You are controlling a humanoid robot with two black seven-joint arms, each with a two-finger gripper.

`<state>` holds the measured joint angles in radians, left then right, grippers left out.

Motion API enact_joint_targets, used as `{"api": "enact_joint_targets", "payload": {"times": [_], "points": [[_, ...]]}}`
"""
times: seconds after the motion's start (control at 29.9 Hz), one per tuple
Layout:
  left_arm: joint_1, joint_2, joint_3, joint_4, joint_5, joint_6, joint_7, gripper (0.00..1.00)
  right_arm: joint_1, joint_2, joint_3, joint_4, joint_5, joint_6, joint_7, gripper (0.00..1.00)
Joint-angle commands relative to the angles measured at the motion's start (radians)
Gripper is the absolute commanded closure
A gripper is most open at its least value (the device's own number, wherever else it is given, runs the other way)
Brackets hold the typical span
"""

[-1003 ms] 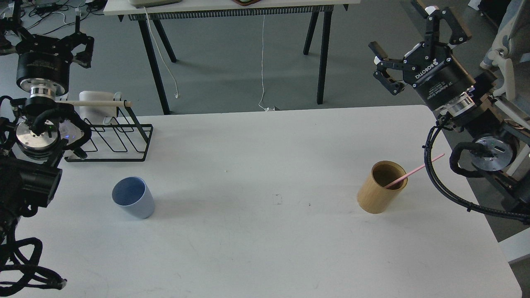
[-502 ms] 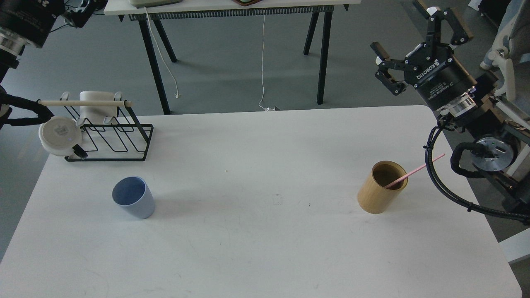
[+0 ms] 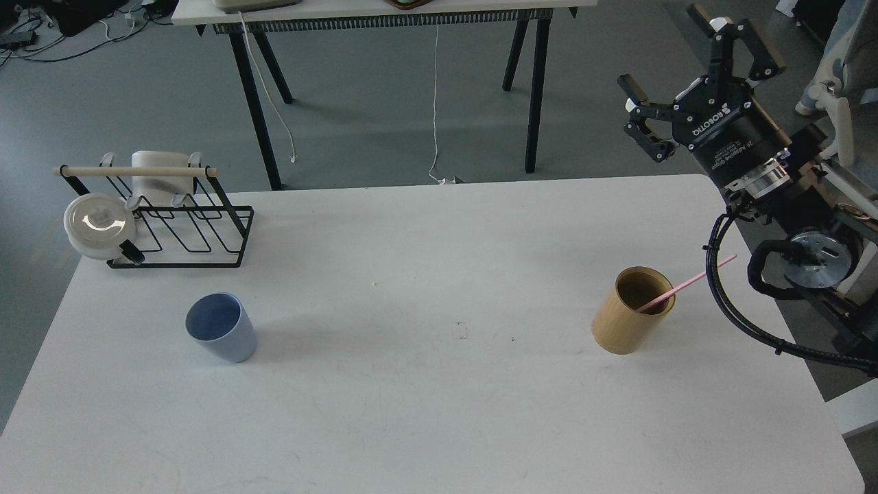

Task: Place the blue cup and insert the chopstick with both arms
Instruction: 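Raise the left gripper up and away from the dish rack, then lower the left gripper down beside the blue cup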

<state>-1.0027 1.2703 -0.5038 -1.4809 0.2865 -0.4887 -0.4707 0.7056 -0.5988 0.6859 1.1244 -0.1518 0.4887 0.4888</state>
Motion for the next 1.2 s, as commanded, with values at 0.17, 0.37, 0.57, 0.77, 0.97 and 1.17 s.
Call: {"api": "enact_joint_targets", "payload": {"times": [0.17,0.37,0.57,0.77,0.97,1.17], "points": [[0.052,0.008,0.103,-0.015,0.67,0.0,-0.018,0.01,-0.005,-0.006,0.003,0.002,0.0,0.0,0.0,0.0],[0.058,-0.019,0.276,-0.033,1.024,0.073,-0.018,0.01,-0.017,-0.006,0.003,0.0,0.0,0.0,0.0,0.0],[0.065,-0.048,0.353,0.008,1.185,0.147,-0.018,0.01,-0.02,-0.012,0.003,-0.001,0.0,0.0,0.0,0.0],[0.124,-0.13,0.355,0.117,1.237,0.203,-0.018,0.0,-0.02,-0.012,0.003,-0.002,-0.002,0.0,0.0,0.0],[0.174,-0.192,0.355,0.198,1.301,0.229,-0.018,0.0,-0.02,-0.012,0.001,-0.005,-0.002,0.0,0.0,0.0],[0.199,-0.252,0.355,0.298,1.332,0.251,-0.018,0.0,-0.02,-0.012,0.001,-0.009,-0.002,0.0,0.0,0.0]]}}
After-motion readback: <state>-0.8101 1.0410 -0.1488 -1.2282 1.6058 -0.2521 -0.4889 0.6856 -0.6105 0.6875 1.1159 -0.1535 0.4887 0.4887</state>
